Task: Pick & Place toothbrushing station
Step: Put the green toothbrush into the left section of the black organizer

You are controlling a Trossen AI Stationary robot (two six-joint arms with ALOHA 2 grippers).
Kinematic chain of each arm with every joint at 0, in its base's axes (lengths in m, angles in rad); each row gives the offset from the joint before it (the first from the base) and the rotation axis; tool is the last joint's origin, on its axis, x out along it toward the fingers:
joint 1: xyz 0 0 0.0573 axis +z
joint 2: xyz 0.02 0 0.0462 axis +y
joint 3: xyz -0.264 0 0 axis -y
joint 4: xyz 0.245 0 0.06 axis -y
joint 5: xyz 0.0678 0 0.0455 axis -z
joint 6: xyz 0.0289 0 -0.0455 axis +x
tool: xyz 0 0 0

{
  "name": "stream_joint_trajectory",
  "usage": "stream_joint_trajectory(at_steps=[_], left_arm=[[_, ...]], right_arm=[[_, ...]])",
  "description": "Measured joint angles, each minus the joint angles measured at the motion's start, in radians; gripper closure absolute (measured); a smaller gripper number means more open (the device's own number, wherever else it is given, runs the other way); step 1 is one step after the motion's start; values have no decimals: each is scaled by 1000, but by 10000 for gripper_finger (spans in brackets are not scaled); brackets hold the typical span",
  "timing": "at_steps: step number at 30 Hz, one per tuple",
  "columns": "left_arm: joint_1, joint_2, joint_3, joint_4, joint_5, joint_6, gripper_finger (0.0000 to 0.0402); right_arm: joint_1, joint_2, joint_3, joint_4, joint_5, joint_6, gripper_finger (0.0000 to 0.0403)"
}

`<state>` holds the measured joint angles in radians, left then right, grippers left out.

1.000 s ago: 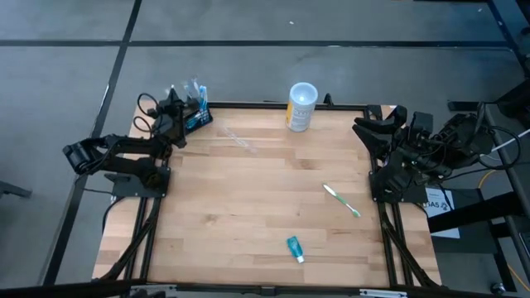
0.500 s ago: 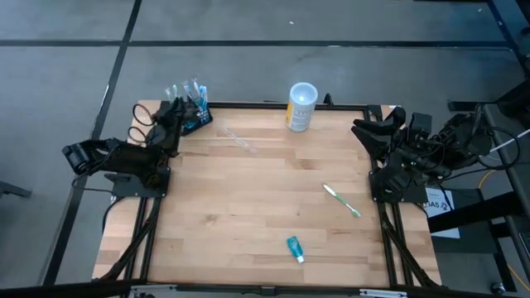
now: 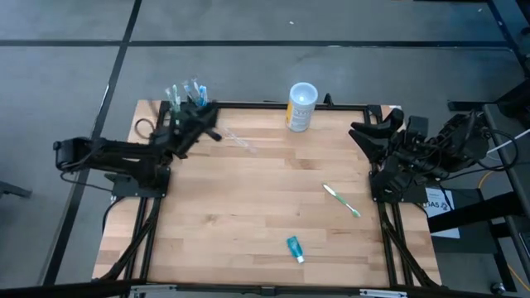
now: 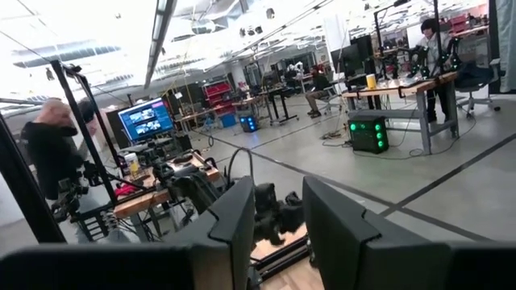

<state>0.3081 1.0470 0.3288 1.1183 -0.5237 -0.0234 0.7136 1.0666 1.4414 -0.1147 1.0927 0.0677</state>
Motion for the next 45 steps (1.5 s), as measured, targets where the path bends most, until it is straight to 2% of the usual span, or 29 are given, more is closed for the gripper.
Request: stream_joint_trajectory(at_steps=[2,5,9,11,12,15,18,19,23,25,28,31,33,37,40,45], left_arm=[[-42,15,120,-211,26,15,305],[-84,82,293,-501,118,27,307],[-132,209,488,-700,274,26,304],[-154,256,559,-824,310,20,305],[-163,269,586,-892,291,8,306],[-178,281,619,-995,137,-57,312],[-182,281,619,-1052,97,-83,320],[-186,279,620,-1111,48,-120,324],[-184,228,618,-1462,-195,-455,340],[-185,194,618,-1598,-249,-613,351],[-195,162,618,-1722,-328,-726,372],[-179,138,618,-1778,-467,-757,390],[-137,121,618,-1804,-505,-758,394],[-29,31,618,-1758,-465,-752,380],[30,-66,618,-1651,-410,-658,353],[68,-218,619,-1523,-399,-519,308]], right_arm=[[0,-3,0,-11,0,0,293],[0,-4,0,-45,0,3,293],[0,-4,0,-81,18,3,293],[0,-4,0,-86,18,3,293],[0,-4,0,-86,18,3,293],[0,0,0,-84,13,16,293],[0,15,0,-86,-3,27,293],[0,21,0,-86,-4,30,293],[0,43,0,-72,-4,31,293],[0,52,0,-66,-5,29,293],[-1,56,0,-61,-5,28,293],[-4,58,0,-46,-12,17,293],[-4,58,0,-12,-18,-9,293],[-4,57,0,121,-66,-125,293],[-4,56,0,194,-97,-196,293],[-4,54,0,169,-114,-210,293]])
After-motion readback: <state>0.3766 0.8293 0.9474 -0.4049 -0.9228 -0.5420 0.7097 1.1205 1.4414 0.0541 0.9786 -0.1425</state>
